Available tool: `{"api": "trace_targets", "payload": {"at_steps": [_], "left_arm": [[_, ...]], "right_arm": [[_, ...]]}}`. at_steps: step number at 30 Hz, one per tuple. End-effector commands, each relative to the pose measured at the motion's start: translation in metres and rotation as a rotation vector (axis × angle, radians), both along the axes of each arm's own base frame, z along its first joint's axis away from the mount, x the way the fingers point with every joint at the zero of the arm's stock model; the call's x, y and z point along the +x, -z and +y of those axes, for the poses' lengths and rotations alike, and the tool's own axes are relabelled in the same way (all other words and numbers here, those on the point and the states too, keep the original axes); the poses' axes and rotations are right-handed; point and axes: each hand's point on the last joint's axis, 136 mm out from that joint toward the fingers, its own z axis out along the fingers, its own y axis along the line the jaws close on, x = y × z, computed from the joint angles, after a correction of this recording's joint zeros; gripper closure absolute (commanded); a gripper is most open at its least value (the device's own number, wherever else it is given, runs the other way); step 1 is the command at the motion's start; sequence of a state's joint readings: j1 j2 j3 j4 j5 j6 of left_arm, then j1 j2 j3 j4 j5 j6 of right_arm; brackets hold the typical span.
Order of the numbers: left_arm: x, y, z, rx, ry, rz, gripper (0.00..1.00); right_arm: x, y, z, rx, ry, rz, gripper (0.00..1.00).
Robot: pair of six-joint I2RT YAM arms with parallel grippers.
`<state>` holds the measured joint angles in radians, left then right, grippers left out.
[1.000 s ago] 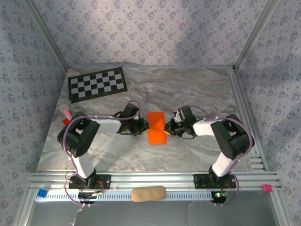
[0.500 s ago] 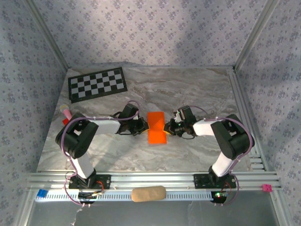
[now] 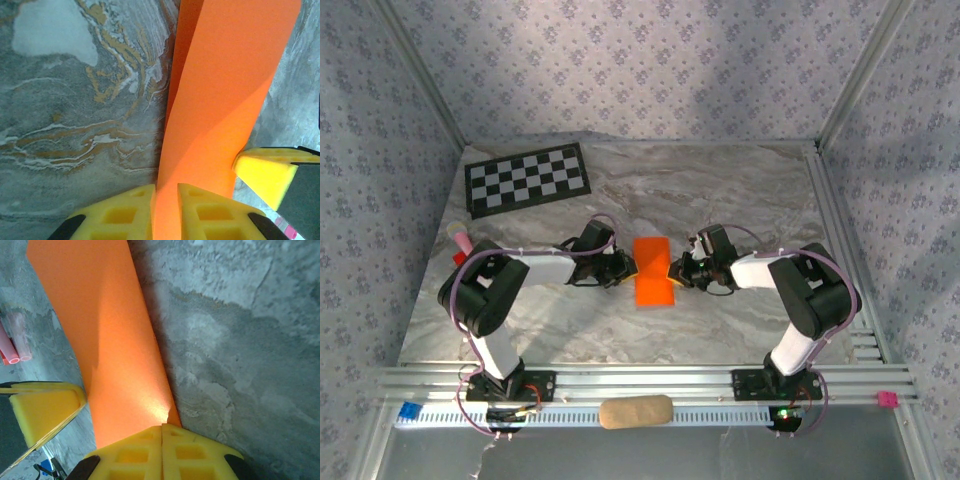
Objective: Fold a paper plane with a square sheet of paper (pick it up from the middle)
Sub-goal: Third fold the triangle at the center of the table.
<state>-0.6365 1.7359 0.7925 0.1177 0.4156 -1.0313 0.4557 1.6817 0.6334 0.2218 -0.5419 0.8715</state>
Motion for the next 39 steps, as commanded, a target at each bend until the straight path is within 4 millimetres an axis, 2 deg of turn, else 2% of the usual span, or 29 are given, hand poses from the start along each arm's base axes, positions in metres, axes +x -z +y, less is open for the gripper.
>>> {"api": "trace_targets", "payload": {"at_steps": [1,6,20,29,39], "left_arm": [[0.003,-0.009,-0.002,-0.028,-0.001,-0.023,0.8],[0.002,-0.007,-0.002,-0.027,0.0,-0.019,0.82],[0.001,-0.002,-0.006,-0.045,0.013,-0.002,0.79],[-0.002,0.002,0.005,0.012,-0.001,-0.007,0.74],[-0.005,-0.001,-0.01,-0.037,0.044,0.003,0.75]], "right_arm": [[-0.015,0.027,-0.023,-0.118,0.036,0.082,0.92],[-0.016,0.027,-0.024,-0.119,0.037,0.081,0.92],[-0.015,0.026,-0.022,-0.117,0.035,0.081,0.92],[-0.015,0.027,-0.023,-0.119,0.035,0.084,0.92],[-0.016,0.028,-0.023,-0.121,0.035,0.084,0.92]]}}
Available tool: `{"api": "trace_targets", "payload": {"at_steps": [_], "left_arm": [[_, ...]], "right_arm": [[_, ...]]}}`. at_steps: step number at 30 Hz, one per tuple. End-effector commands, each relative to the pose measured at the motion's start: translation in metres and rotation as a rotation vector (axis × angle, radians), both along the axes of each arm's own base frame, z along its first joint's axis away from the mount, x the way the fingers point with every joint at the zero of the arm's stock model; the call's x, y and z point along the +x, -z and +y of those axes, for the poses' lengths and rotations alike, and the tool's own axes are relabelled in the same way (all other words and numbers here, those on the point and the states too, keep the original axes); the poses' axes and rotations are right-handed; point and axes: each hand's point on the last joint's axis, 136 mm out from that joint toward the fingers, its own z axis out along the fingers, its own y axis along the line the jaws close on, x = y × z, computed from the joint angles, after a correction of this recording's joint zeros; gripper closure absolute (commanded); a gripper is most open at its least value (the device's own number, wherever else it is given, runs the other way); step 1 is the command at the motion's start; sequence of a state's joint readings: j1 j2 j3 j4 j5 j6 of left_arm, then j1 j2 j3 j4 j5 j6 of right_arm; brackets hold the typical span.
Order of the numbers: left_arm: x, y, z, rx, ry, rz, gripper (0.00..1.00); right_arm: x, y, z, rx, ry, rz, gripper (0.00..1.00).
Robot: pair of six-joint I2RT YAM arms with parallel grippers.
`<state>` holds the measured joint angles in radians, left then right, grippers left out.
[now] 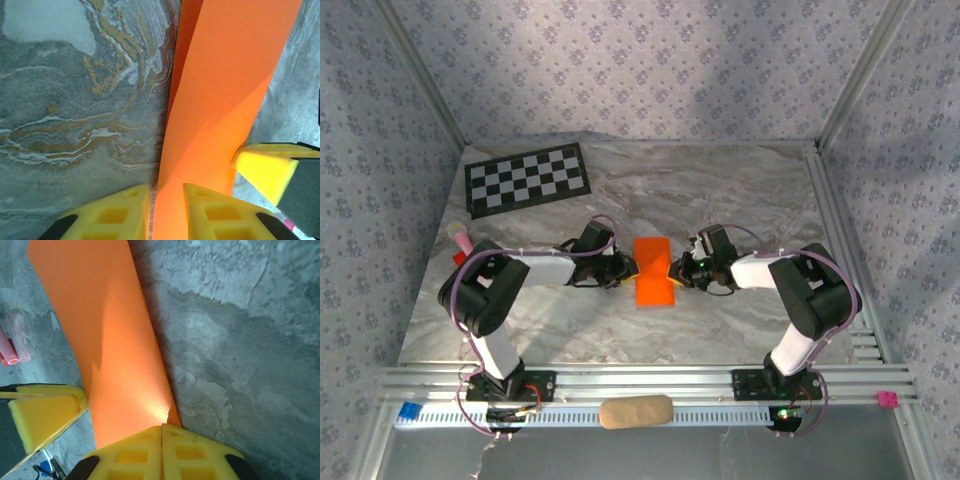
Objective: Fold a paper plane with a square sheet of paper (pick it up from the middle)
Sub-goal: Third fold the triangle at the center of the table.
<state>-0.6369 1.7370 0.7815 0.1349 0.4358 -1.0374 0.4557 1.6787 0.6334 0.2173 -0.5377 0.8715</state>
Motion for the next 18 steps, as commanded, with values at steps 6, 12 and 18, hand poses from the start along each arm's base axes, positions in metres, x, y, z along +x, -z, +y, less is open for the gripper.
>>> {"api": "trace_targets", "payload": {"at_steps": [6,12,18], "left_arm": [[-0.0036,0.0019,-0.0103,-0.023,0.048,0.007,0.76],[-0.0045,0.0021,-0.0132,-0.034,0.053,0.01,0.77],[-0.0016,-0.0036,-0.0137,-0.04,0.045,-0.006,0.81]], "right_arm": [[-0.016,0.0297,-0.0219,-0.117,0.032,0.088,0.92],[-0.0154,0.029,-0.0216,-0.116,0.032,0.087,0.92],[-0.0148,0.0283,-0.0213,-0.115,0.033,0.085,0.92]]}}
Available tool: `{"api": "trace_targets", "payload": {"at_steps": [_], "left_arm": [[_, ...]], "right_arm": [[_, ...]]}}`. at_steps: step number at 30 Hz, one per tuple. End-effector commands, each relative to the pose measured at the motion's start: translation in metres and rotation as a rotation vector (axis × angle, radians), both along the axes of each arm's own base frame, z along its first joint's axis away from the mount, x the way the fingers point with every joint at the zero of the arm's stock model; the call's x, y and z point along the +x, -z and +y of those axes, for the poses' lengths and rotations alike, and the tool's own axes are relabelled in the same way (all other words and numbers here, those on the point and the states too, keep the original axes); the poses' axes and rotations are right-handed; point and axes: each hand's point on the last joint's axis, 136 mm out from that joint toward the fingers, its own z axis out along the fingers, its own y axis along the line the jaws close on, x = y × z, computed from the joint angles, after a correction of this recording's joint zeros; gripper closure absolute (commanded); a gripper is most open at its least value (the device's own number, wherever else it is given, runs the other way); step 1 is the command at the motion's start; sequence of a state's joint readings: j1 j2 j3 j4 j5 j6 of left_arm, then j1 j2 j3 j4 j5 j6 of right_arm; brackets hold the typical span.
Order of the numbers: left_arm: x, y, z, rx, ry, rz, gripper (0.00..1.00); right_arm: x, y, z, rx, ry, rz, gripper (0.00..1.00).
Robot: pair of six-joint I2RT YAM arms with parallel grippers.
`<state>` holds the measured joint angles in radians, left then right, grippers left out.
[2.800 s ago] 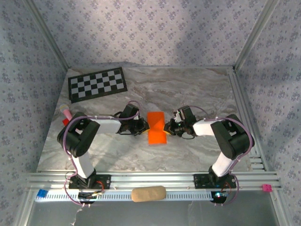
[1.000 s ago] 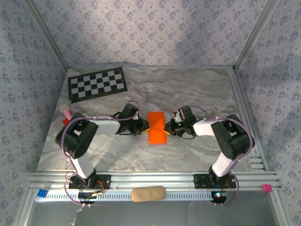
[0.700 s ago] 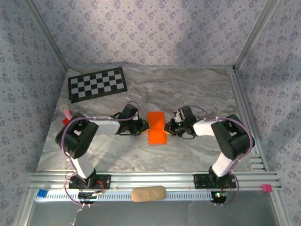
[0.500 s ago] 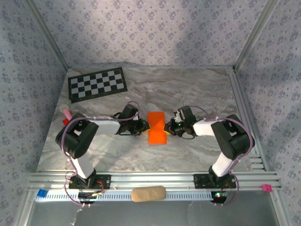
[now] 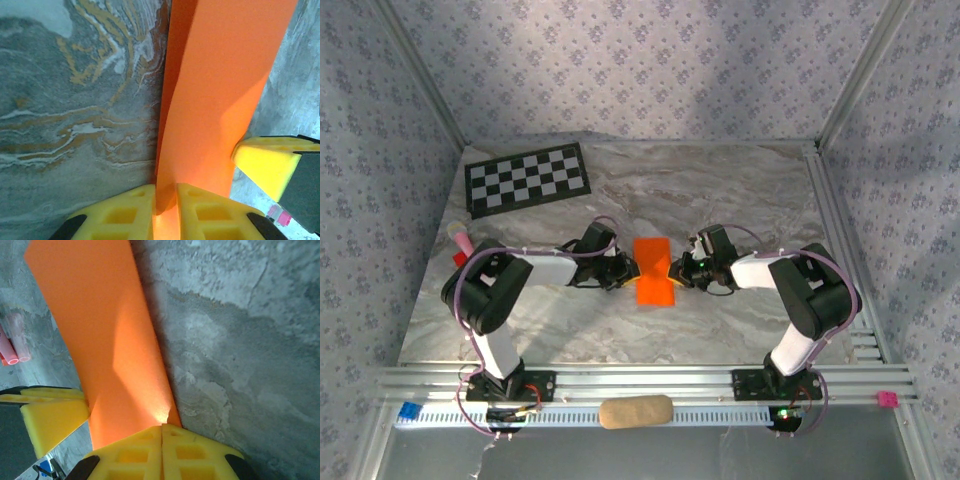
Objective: Fold a paper plane with a square sheet of paper (pick it up from the middle)
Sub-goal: Third fold the triangle at the center of the table.
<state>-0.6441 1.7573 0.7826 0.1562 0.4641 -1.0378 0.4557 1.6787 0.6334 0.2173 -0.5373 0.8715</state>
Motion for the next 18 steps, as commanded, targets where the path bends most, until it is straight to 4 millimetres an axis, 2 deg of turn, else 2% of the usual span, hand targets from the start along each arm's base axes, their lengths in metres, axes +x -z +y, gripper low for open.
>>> {"api": "trace_targets", "payload": {"at_steps": [1,12,18], "left_arm": [[0.002,-0.006,-0.007,-0.017,0.018,-0.019,0.81],[0.004,-0.007,-0.002,0.004,-0.002,-0.03,0.87],[0.005,-0.012,-0.002,0.0,-0.006,-0.038,0.93]], "right_arm": [[-0.015,0.028,-0.021,-0.115,0.032,0.085,0.92],[-0.014,0.024,-0.02,-0.11,0.028,0.074,0.9],[-0.012,0.014,-0.017,-0.105,0.001,0.024,0.85]]}}
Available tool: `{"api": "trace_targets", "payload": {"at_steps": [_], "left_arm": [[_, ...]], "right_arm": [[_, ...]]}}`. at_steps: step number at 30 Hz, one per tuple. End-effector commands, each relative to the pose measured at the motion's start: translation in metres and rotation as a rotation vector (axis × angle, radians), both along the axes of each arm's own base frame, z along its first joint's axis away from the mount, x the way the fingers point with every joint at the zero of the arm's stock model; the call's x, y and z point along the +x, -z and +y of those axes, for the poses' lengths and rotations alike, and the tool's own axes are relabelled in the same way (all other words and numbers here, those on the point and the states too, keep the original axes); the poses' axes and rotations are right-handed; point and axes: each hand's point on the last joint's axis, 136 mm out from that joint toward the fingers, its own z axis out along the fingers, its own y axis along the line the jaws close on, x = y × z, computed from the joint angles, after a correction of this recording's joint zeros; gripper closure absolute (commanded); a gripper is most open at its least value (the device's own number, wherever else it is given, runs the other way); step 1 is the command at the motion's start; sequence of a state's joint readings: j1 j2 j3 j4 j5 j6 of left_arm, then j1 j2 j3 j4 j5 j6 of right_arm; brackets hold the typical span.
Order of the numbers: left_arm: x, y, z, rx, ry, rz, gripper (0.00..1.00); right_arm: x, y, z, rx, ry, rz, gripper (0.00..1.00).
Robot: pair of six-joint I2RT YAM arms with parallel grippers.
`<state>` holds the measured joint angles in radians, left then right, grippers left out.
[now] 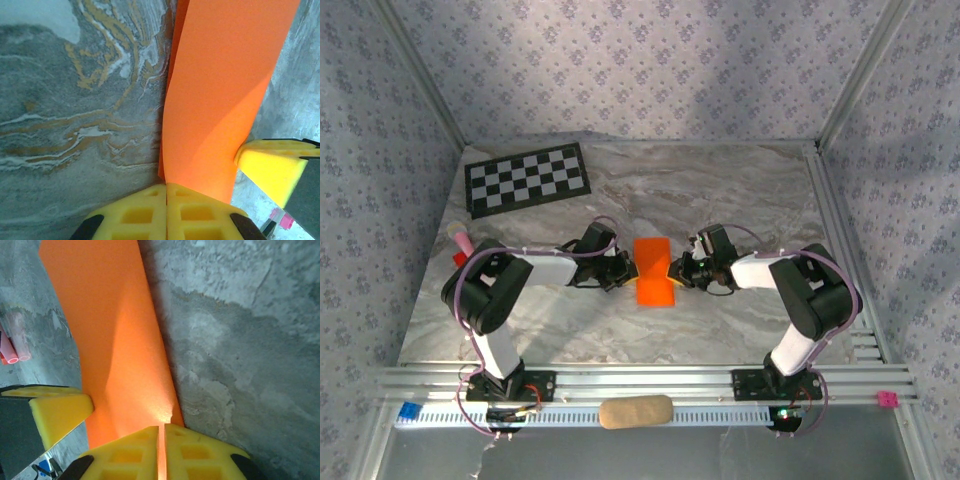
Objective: Fold a paper plane with a square sheet of paper (pick it up from the middle)
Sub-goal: Third fold the triangle at the center of the table.
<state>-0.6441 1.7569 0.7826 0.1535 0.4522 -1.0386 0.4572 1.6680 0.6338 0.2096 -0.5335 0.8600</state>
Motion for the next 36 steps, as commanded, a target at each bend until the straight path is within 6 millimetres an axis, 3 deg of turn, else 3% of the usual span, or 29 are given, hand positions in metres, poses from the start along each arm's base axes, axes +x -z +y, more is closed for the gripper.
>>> {"api": "trace_targets", "payload": {"at_steps": [1,8,14,19,22,28,31,36], "left_arm": [[0.004,-0.014,-0.003,-0.008,0.0,-0.033,0.93],[0.001,-0.024,0.002,-0.006,-0.033,-0.018,0.95],[-0.004,-0.033,0.002,-0.022,-0.04,0.01,0.96],[-0.005,-0.042,0.004,-0.028,-0.054,0.005,0.96],[-0.004,-0.045,0.004,-0.034,-0.057,0.004,0.95],[-0.004,-0.047,0.003,-0.041,-0.059,0.006,0.95],[-0.004,-0.046,0.004,-0.037,-0.061,0.007,0.95],[-0.003,-0.046,0.004,-0.038,-0.069,0.006,0.95]], "right_arm": [[-0.011,0.012,-0.017,-0.103,0.002,0.018,0.83],[-0.007,-0.034,-0.024,-0.179,-0.057,-0.197,0.56],[-0.011,-0.073,-0.023,-0.303,-0.167,-0.436,0.59],[-0.028,-0.104,-0.001,-0.39,-0.328,-0.808,0.57],[-0.048,-0.107,0.016,-0.439,-0.476,-0.988,0.55],[-0.078,-0.093,0.047,-0.546,-0.738,-1.138,0.51],[-0.081,-0.091,0.057,-0.591,-0.75,-1.189,0.49],[-0.083,-0.08,0.063,-0.67,-0.767,-1.23,0.36]]}}
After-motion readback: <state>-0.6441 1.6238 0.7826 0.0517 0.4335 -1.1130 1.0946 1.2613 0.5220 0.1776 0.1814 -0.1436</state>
